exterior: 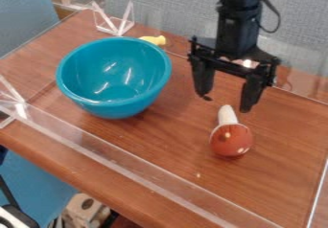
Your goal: Remove the mushroom from the blue bowl and put it on the table
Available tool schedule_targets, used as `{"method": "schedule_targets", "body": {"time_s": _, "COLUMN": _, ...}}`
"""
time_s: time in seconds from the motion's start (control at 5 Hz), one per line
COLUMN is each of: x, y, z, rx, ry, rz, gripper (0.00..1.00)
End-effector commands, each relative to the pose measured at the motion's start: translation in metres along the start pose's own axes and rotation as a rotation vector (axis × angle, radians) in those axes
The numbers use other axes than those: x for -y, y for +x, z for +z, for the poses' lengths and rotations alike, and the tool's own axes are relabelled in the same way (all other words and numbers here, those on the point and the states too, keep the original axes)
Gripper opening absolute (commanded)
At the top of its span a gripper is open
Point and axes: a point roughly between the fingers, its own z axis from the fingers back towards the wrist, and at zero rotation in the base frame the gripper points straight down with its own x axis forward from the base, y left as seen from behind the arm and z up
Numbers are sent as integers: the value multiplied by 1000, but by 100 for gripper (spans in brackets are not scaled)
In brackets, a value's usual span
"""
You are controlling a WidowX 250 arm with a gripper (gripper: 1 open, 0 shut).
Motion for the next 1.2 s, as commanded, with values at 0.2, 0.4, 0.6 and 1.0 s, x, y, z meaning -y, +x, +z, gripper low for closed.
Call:
{"method": "schedule_targets", "body": {"time_s": 0.2, "x": 6, "y": 5, "z": 16, "rx": 58, "ry": 11, "rz": 33, "gripper": 100}}
{"method": "schedule_targets", "body": {"time_s": 0.4, "x": 2, "y": 3, "z": 24, "rx": 58, "ry": 21, "rz": 30, "gripper": 100}}
{"method": "schedule_targets", "body": {"time_s": 0.6, "x": -5, "y": -1, "z": 35, "rx": 64, "ry": 32, "rz": 31, "gripper": 100}}
{"method": "schedule_targets", "body": {"time_s": 1.0, "x": -30, "y": -21, "z": 36, "rx": 98, "ry": 53, "rz": 81, "gripper": 100}}
